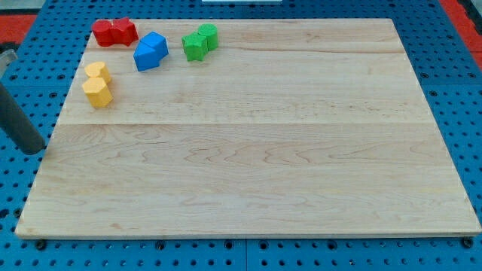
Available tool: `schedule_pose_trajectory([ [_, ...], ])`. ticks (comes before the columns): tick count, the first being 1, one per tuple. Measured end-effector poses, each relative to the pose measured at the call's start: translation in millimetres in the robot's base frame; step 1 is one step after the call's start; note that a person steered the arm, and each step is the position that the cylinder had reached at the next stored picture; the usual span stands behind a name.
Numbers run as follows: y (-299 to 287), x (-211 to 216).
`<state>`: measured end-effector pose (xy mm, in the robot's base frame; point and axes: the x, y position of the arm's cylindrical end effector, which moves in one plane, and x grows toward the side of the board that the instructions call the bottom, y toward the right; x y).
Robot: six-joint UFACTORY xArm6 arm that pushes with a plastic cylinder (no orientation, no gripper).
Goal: Slide the yellow hexagon slightly up
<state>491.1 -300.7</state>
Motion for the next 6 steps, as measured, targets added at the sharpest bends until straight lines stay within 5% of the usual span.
schedule_pose_trajectory([
  [6, 60, -90],
])
